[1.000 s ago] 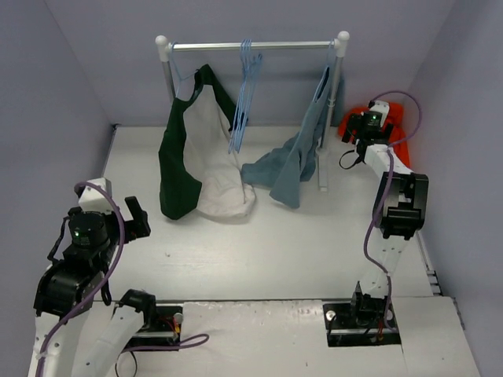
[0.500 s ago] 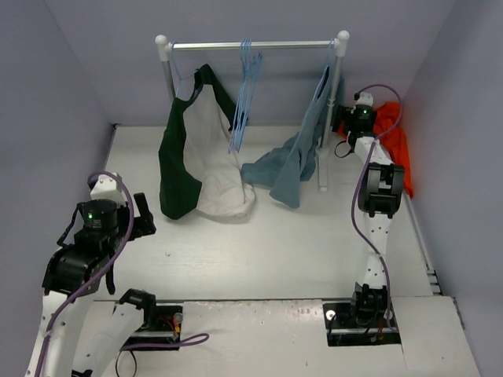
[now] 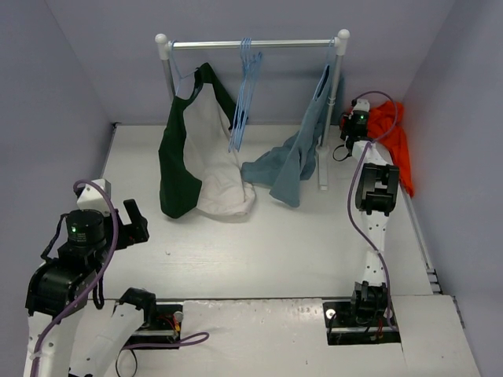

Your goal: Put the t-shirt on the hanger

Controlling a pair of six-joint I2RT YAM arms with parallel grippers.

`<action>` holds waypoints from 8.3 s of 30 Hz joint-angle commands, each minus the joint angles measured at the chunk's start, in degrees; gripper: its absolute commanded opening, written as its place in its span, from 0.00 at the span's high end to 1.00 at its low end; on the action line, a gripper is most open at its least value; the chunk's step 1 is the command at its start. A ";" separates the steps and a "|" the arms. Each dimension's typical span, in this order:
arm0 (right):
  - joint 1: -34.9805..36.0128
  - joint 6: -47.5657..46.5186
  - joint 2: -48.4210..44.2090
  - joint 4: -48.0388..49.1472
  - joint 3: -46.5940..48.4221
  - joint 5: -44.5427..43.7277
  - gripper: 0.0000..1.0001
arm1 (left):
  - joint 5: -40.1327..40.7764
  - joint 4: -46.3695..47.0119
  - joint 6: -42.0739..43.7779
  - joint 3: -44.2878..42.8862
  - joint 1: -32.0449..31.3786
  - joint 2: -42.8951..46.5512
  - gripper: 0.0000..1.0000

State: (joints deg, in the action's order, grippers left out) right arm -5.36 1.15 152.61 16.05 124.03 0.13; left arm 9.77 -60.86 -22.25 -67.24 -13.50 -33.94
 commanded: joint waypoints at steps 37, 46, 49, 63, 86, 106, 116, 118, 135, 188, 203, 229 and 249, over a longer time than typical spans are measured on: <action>33.10 10.69 -86.79 -12.62 -33.30 37.04 1.00 | -7.22 0.74 2.21 -14.53 -2.76 -3.88 0.07; 52.44 6.67 -67.50 -12.01 -5.31 32.57 1.00 | -8.55 0.65 3.09 -18.27 -3.11 -5.00 0.07; 53.27 5.21 -68.29 -11.93 -6.18 32.76 1.00 | -9.61 0.74 3.74 -18.09 -3.11 -4.84 0.07; 53.26 1.43 -100.00 -14.59 -72.96 26.35 0.75 | -12.87 0.92 -0.19 -5.53 -3.11 -1.22 0.07; 53.25 21.23 -102.84 -25.19 -81.31 -11.28 0.27 | -10.15 19.84 -2.84 -1.51 -22.39 -39.61 0.22; 53.08 25.20 -110.58 -25.28 -84.46 -13.49 0.27 | 11.94 19.28 13.38 -8.60 -36.51 -62.10 0.14; 53.16 25.13 -111.82 -25.28 -84.64 -14.18 0.27 | 11.32 19.21 17.57 -9.75 -37.21 -66.05 0.20; 53.08 25.21 -111.99 -25.28 -84.89 -14.20 0.27 | 11.66 19.20 18.23 -10.17 -37.30 -67.04 0.23; 53.17 24.90 -113.39 -25.18 -86.03 -9.54 0.31 | 14.46 18.76 18.95 -12.36 -37.03 -69.90 0.90; 65.50 12.21 -99.43 -20.37 -78.61 -29.64 0.99 | -2.71 14.36 -5.46 -3.41 -22.45 -40.48 1.00; 65.57 31.47 -95.63 -29.93 -76.69 -28.22 0.40 | -0.45 26.37 -22.82 13.36 -26.45 -33.41 1.00; 71.81 40.70 -59.49 -29.76 -69.03 -30.88 0.30 | 0.95 29.93 -24.96 19.69 -28.00 -31.28 1.00; 70.10 43.79 -64.10 -29.79 -76.71 -32.66 0.50 | 0.87 29.69 -24.19 20.47 -28.02 -30.57 1.00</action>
State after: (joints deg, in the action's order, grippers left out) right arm 65.50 42.58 92.69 -12.38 48.16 -28.74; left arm 9.34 -33.08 -46.30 -47.03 -41.25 -65.98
